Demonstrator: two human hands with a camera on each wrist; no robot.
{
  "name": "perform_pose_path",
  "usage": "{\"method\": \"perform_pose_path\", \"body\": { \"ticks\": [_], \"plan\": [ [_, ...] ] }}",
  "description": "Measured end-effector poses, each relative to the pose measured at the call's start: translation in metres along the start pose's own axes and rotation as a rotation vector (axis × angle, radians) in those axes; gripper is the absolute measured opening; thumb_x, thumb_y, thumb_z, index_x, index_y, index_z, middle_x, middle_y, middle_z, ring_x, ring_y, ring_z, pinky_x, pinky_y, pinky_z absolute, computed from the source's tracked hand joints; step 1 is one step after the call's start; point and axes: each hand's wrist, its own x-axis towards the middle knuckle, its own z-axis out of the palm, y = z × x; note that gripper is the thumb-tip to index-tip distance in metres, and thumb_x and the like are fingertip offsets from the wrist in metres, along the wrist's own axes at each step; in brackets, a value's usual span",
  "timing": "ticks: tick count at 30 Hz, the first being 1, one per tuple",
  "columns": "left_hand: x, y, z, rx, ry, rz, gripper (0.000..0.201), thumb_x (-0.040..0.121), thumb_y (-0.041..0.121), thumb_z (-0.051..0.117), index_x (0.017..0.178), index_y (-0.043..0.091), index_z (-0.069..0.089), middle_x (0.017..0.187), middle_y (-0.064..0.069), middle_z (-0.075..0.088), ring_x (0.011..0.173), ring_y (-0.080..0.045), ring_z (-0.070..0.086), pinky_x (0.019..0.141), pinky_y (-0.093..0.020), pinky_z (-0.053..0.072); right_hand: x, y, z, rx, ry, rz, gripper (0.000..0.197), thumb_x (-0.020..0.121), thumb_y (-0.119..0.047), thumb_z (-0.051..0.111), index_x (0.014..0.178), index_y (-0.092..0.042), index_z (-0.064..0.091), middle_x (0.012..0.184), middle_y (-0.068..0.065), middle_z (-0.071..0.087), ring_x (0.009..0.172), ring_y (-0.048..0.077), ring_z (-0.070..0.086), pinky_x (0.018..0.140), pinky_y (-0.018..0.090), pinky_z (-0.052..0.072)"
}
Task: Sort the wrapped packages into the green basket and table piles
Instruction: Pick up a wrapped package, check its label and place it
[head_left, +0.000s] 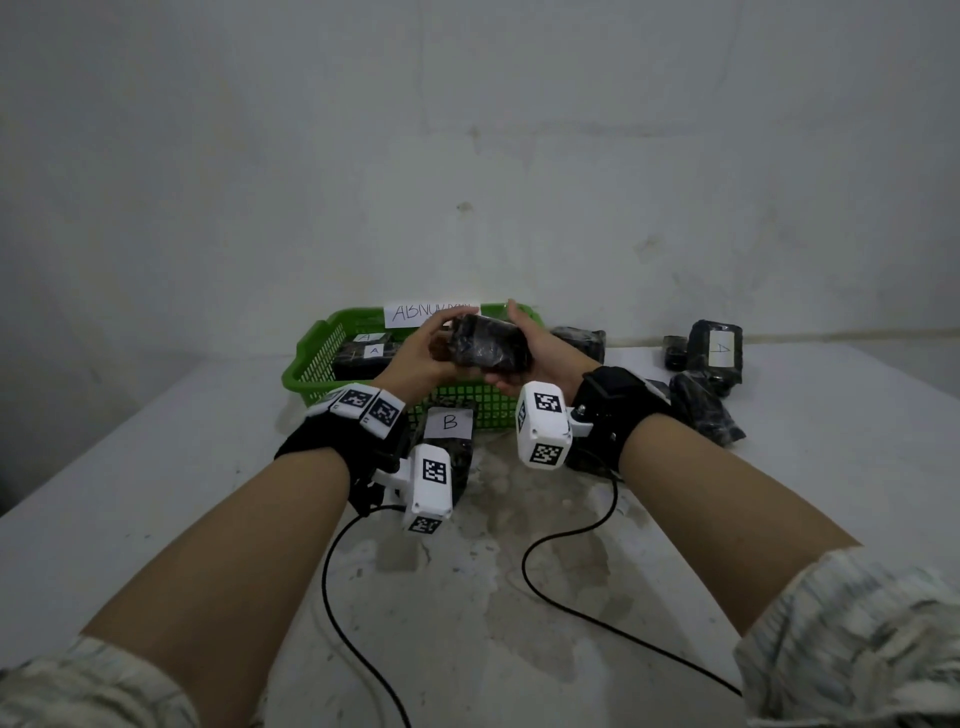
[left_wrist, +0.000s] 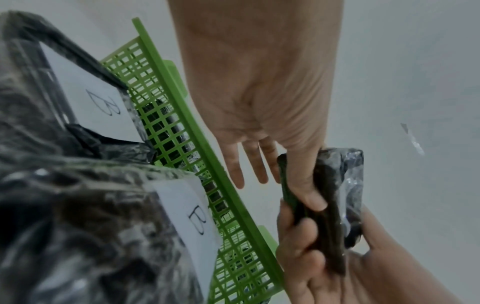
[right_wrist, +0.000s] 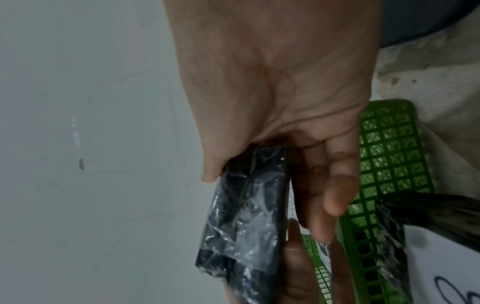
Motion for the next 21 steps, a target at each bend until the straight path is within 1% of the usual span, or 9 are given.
{"method": "perform_pose_path", "body": {
  "ticks": [1,3,5,7,9,12,15,18,21],
  "plan": [
    [0.002,0.000,0.000,0.015,0.043,0.001,0.068,0.075,-0.010,0.069,0.132,0.016,0.043,0.114,-0.012,0.056,0.107,-0.026,0.056,0.078,-0.026,0.056,0.000,0.000,0.000,-0.031,-0.013,-0.003,0.053,0.093,-0.061,0.035,0.094,-0.015,0.061,0.073,0.005,0.071,0.054,0.017,0.067,0.046,0.021,0.052],
    [0.005,0.000,0.001,0.009,0.136,-0.024,0.059,0.082,0.001,0.067,0.134,0.015,0.040,0.115,-0.012,0.054,0.105,-0.024,0.056,0.079,-0.030,0.053,0.000,0.000,0.000,-0.105,-0.038,-0.051,0.057,0.093,-0.065,0.029,0.102,-0.019,0.061,0.090,0.003,0.070,0.074,0.018,0.066,0.062,0.027,0.054],
    [0.008,0.000,0.003,-0.030,0.203,-0.073,0.050,0.089,0.014,0.061,0.134,0.014,0.039,0.120,-0.012,0.053,0.107,-0.026,0.056,0.080,-0.031,0.051,0.001,0.000,0.001,-0.107,-0.055,-0.154,0.051,0.095,-0.058,0.033,0.122,-0.020,0.053,0.107,0.002,0.063,0.093,0.018,0.062,0.080,0.033,0.052],
    [0.010,-0.001,0.004,-0.078,0.224,-0.132,0.045,0.093,0.026,0.055,0.132,0.009,0.040,0.127,-0.013,0.054,0.112,-0.028,0.056,0.083,-0.033,0.050,0.004,0.002,0.003,-0.016,-0.049,-0.244,0.043,0.097,-0.042,0.045,0.133,-0.018,0.045,0.116,0.002,0.058,0.106,0.018,0.058,0.088,0.036,0.049],
    [0.013,-0.001,0.005,-0.088,0.215,-0.172,0.047,0.094,0.035,0.051,0.131,0.007,0.042,0.130,-0.015,0.055,0.115,-0.028,0.056,0.084,-0.033,0.050,0.008,0.004,0.005,0.051,-0.026,-0.301,0.031,0.095,-0.027,0.055,0.125,-0.019,0.051,0.118,0.003,0.056,0.106,0.019,0.057,0.080,0.033,0.051],
    [0.016,0.002,0.010,-0.115,0.242,-0.192,0.052,0.094,0.037,0.051,0.135,0.007,0.038,0.126,-0.011,0.056,0.109,-0.025,0.058,0.075,-0.028,0.049,0.013,0.007,0.010,0.013,0.067,-0.360,0.012,0.093,-0.024,0.059,0.104,-0.019,0.057,0.114,0.008,0.058,0.098,0.023,0.059,0.067,0.030,0.051],
    [0.018,0.006,0.012,-0.164,0.278,-0.193,0.047,0.095,0.030,0.051,0.136,0.012,0.035,0.114,-0.008,0.055,0.092,-0.019,0.058,0.068,-0.026,0.049,0.017,0.010,0.011,-0.086,0.111,-0.419,0.018,0.094,-0.027,0.058,0.106,-0.013,0.058,0.103,0.008,0.063,0.090,0.023,0.061,0.064,0.029,0.050],
    [0.019,0.006,0.011,-0.108,0.283,-0.144,0.038,0.096,0.022,0.050,0.131,0.007,0.043,0.112,-0.009,0.056,0.094,-0.021,0.058,0.062,-0.022,0.049,0.017,0.011,0.011,-0.110,0.114,-0.439,0.017,0.094,-0.025,0.058,0.104,-0.012,0.058,0.096,0.006,0.064,0.085,0.021,0.062,0.057,0.024,0.051],
    [0.019,0.008,0.009,-0.098,0.276,-0.126,0.037,0.096,0.023,0.050,0.129,0.006,0.046,0.108,-0.008,0.057,0.086,-0.015,0.059,0.056,-0.017,0.049,0.015,0.011,0.009,-0.052,0.037,-0.411,0.014,0.093,-0.019,0.060,0.105,-0.012,0.057,0.102,0.007,0.064,0.086,0.019,0.063,0.063,0.026,0.053]
  ]
}}
